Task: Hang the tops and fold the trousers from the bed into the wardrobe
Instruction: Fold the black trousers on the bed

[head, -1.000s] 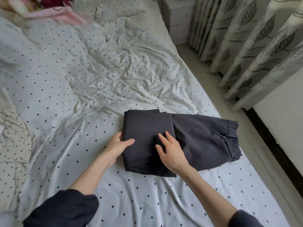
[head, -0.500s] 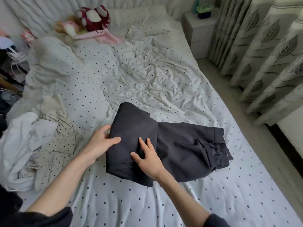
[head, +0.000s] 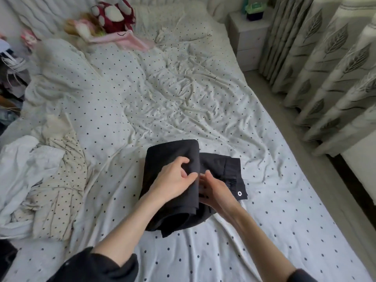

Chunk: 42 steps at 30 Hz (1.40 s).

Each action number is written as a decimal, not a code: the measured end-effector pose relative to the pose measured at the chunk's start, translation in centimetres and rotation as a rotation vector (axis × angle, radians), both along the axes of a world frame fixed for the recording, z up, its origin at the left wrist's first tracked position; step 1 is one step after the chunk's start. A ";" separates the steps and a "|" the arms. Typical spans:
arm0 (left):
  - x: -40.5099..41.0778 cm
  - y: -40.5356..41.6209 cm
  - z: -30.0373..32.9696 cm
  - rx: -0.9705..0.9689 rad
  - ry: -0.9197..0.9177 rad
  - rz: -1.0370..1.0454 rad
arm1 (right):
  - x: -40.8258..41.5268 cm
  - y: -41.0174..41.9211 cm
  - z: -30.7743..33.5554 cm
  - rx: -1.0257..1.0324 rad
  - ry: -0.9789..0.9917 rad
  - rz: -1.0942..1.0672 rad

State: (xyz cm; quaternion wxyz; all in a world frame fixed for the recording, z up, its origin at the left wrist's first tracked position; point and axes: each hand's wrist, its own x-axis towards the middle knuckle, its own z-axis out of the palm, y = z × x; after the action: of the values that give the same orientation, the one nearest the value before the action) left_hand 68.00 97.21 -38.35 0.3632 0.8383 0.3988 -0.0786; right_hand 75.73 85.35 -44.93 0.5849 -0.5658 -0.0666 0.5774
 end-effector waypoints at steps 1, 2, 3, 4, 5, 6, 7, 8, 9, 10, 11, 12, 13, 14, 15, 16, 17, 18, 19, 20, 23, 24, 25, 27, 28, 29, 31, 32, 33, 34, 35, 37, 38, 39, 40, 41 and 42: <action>0.7 -0.7 -0.5 -0.084 -0.023 -0.020 | 0.6 -0.7 0.0 -0.031 -0.056 -0.039; 0.9 -1.0 -1.0 -0.135 -0.041 -0.015 | 1.0 -1.2 0.1 -0.086 -0.164 -0.083; 0.8 -0.9 -1.6 -0.139 -0.057 0.009 | 1.2 -1.6 -0.1 -0.163 -0.323 -0.107; 0.3 -0.6 -2.4 -0.108 -0.062 0.059 | 1.2 -1.9 -0.5 -0.227 -0.496 -0.108; -0.3 0.0 -3.2 -0.054 -0.068 0.128 | 1.2 -2.0 -1.2 -0.265 -0.647 -0.106; -1.3 1.0 -4.2 -0.006 -0.053 0.212 | 0.9 -2.0 -1.4 -0.277 -0.727 -0.104; -2.4 1.9 -5.0 0.027 -0.027 0.295 | 0.6 -1.8 -1.7 -0.277 -0.779 -0.081; -3.5 2.8 -5.6 0.036 0.012 0.367 | 0.3 -1.6 -1.9 -0.278 -0.824 -0.052; -4.5 3.5 -6.3 0.012 0.035 0.421 | 0.2 -1.4 -2.1 -0.296 -0.837 -0.022; -5.2 4.0 -6.8 -0.055 0.029 0.468 | 0.2 -1.0 -2.2 -0.328 -0.825 -0.021; -5.7 4.2 -7.2 -0.139 -0.003 0.505 | 0.3 -0.7 -2.2 -0.373 -0.791 -0.028; -5.9 4.2 -7.3 -0.207 -0.034 0.522 | 0.4 -0.3 -2.3 -0.414 -0.750 -0.025; -6.1 4.0 -7.4 -0.252 -0.063 0.521 | 0.5 0.1 -2.5 -0.437 -0.718 -0.014; -6.2 3.8 -7.6 -0.274 -0.072 0.513 | 0.5 0.4 -2.7 -0.454 -0.686 0.005; -6.2 3.6 -7.8 -0.280 -0.090 0.504 | 0.5 0.7 -2.8 -0.466 -0.654 0.011; -6.2 3.5 -7.9 -0.288 -0.101 0.507 | 0.6 1.0 -3.0 -0.481 -0.613 0.004; -6.2 3.4 -7.9 -0.296 -0.121 0.509 | 0.7 1.2 -3.1 -0.499 -0.578 -0.008; -6.1 3.3 -7.7 -0.302 -0.140 0.512 | 0.9 1.3 -3.1 -0.511 -0.561 -0.023; -6.0 3.2 -7.5 -0.306 -0.161 0.511 | 1.1 1.2 -3.0 -0.511 -0.555 -0.041; -6.0 3.1 -7.4 -0.304 -0.171 0.509 | 1.3 1.1 -2.7 -0.509 -0.561 -0.060; -5.7 2.9 -7.2 -0.312 -0.175 0.484 | 1.9 -0.4 -2.2 -0.541 -0.626 -0.119; -5.6 2.9 -7.4 -0.329 -0.173 0.487 | 2.2 -1.1 -2.4 -0.565 -0.639 -0.129; -5.5 2.8 -7.6 -0.347 -0.166 0.494 | 2.5 -1.7 -2.8 -0.592 -0.647 -0.123; -5.1 2.9 -8.0 -0.375 -0.145 0.505 | 3.3 -2.8 -3.8 -0.680 -0.692 -0.053; -4.8 2.9 -8.2 -0.392 -0.132 0.509 | 3.6 -3.3 -4.1 -0.731 -0.721 -0.016; -4.6 3.1 -8.3 -0.409 -0.119 0.520 | 3.9 -3.7 -4.2 -0.757 -0.734 -0.010; -4.0 3.6 -8.4 -0.465 -0.101 0.545 | 4.9 -4.1 -4.8 -0.728 -0.651 -0.078; -3.8 3.9 -8.4 -0.498 -0.085 0.557 | 5.5 -4.0 -5.1 -0.701 -0.572 -0.123; -3.7 4.3 -8.2 -0.526 -0.068 0.558 | 6.2 -4.0 -5.5 -0.690 -0.499 -0.155; -3.6 4.8 -8.3 -0.549 -0.049 0.554 | 6.9 -4.0 -6.1 -0.683 -0.445 -0.160; -3.5 5.2 -8.3 -0.570 -0.035 0.551 | 7.7 -4.0 -6.5 -0.677 -0.400 -0.144; -3.3 5.8 -8.2 -0.625 -0.026 0.562 | 9.1 -3.9 -6.1 -0.626 -0.294 -0.113; -3.1 6.1 -8.1 -0.661 -0.025 0.568 | 9.7 -3.9 -5.6 -0.591 -0.252 -0.080; -3.0 6.3 -8.1 -0.695 -0.016 0.570 | 10.3 -3.9 -5.4 -0.566 -0.219 -0.053; -2.8 6.5 -8.1 -0.724 -0.005 0.566 | 10.7 -3.9 -5.4 -0.560 -0.200 -0.036; -2.6 6.5 -8.2 -0.744 0.008 0.559 | 11.0 -3.9 -5.6 -0.565 -0.190 -0.028; -2.5 6.7 -8.2 -0.747 0.011 0.556 | 11.1 -3.8 -5.7 -0.573 -0.182 -0.016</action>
State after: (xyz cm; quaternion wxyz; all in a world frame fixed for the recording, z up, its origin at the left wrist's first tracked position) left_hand 65.49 103.87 -46.59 0.6455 0.5107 0.5549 -0.1211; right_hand 86.83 81.59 -50.60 0.3973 -0.7580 0.0513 0.5148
